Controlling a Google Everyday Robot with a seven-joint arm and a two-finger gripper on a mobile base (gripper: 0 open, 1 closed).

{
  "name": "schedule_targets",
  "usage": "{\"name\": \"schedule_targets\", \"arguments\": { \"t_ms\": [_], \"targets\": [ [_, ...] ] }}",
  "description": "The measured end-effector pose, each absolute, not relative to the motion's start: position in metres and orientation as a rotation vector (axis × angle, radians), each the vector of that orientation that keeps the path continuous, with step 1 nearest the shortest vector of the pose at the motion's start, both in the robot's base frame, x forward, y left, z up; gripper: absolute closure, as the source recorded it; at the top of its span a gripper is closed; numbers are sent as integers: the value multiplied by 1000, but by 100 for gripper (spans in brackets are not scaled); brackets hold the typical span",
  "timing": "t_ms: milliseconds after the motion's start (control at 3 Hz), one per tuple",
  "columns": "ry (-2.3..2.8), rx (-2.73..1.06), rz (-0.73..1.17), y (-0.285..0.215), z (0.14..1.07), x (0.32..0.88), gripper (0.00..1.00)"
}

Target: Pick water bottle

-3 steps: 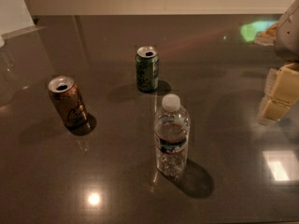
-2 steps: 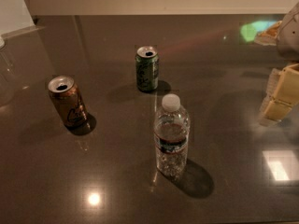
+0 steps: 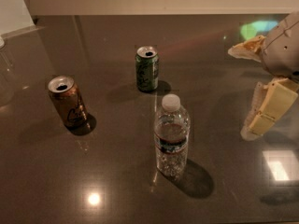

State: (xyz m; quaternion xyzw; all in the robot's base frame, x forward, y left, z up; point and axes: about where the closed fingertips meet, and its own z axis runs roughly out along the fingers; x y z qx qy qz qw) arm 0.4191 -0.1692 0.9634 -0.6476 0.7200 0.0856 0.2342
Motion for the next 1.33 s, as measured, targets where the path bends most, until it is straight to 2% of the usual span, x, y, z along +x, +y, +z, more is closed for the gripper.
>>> {"name": "schedule_targets", "arguments": {
  "t_ms": [667, 1333],
  "targets": [
    [1779, -1859, 557, -103, 943, 387, 0],
    [1680, -1886, 768, -57, 931, 367, 0]
  ]
}}
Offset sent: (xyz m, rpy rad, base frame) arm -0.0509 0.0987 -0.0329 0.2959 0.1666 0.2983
